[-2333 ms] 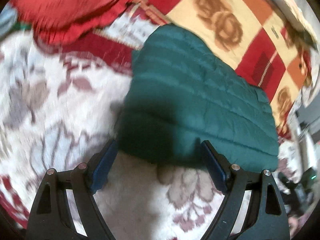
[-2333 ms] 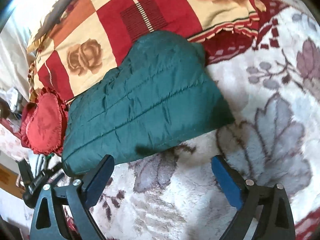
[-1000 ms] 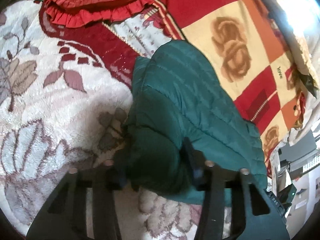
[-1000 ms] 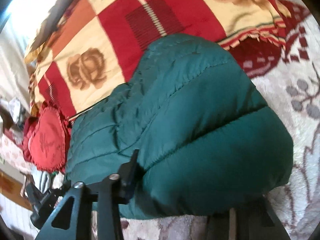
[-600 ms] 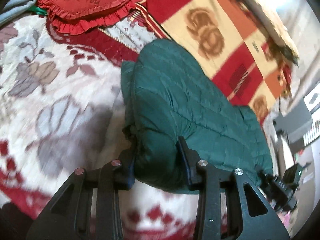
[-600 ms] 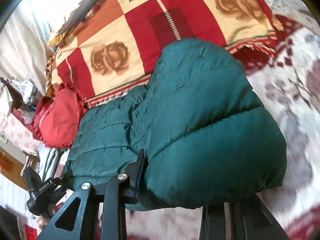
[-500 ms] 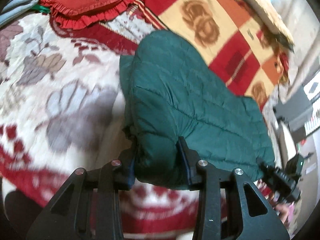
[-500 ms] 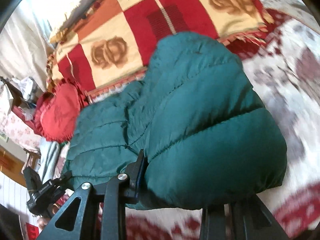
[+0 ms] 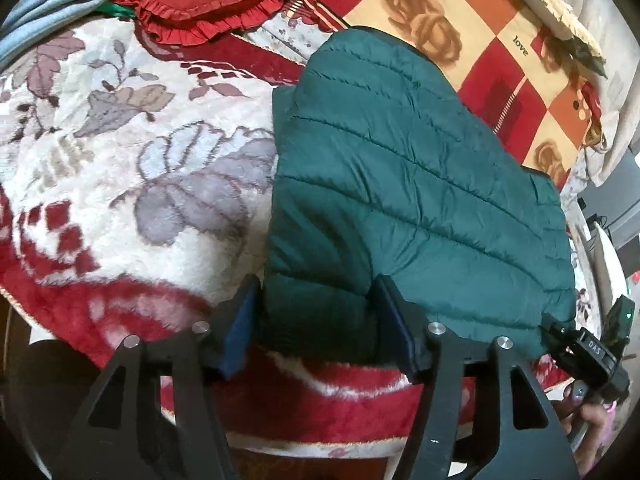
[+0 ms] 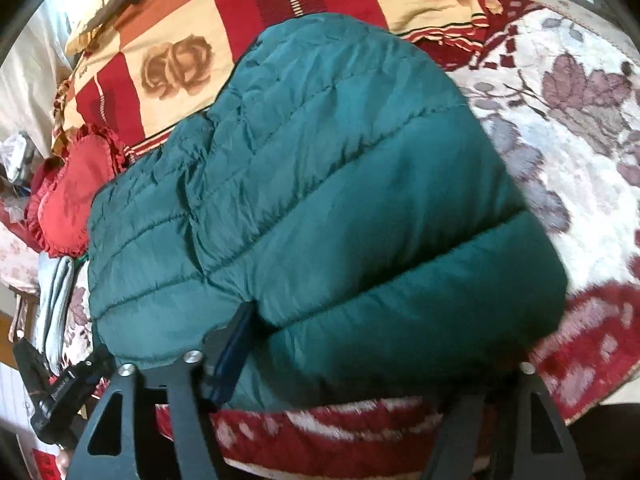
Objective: Fold large clothes
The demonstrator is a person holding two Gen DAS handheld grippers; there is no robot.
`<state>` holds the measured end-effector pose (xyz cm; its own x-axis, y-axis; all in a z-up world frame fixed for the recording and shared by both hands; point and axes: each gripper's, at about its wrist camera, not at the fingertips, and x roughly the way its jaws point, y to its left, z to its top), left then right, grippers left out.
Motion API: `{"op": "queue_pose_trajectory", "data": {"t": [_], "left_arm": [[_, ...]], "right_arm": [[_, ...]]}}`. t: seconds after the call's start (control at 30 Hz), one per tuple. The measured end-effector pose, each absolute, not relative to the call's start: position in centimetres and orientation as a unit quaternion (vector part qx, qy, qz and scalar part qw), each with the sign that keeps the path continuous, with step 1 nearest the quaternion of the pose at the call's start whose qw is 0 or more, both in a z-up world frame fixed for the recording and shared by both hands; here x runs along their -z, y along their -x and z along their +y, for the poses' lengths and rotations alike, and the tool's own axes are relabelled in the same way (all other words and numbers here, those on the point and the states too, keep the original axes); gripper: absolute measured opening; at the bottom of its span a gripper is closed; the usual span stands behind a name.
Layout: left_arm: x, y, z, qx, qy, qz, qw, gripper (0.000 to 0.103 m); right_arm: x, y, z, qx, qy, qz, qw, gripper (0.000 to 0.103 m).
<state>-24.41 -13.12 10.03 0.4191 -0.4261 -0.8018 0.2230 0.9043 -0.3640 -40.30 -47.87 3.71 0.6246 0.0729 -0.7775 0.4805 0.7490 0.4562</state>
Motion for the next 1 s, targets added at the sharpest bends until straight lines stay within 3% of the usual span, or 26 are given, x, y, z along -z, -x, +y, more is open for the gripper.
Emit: {"op": "queue_pose_trajectory", "data": {"t": [0.47, 1.0], "left_arm": [[-14.7, 28.2, -14.7, 0.202, 0.032, 0.445, 0.872, 0.06], [-15.6, 30.6, -19.9, 0.202, -0.016, 0.427, 0.881, 0.06]], "right_arm": [[-8.7, 46.1, -46.7, 0.152, -0.254, 0.4, 0.867, 0.075], [-12.3, 41.9, -38.5, 0.131, -0.12, 0.355, 0.918, 0.082]]}}
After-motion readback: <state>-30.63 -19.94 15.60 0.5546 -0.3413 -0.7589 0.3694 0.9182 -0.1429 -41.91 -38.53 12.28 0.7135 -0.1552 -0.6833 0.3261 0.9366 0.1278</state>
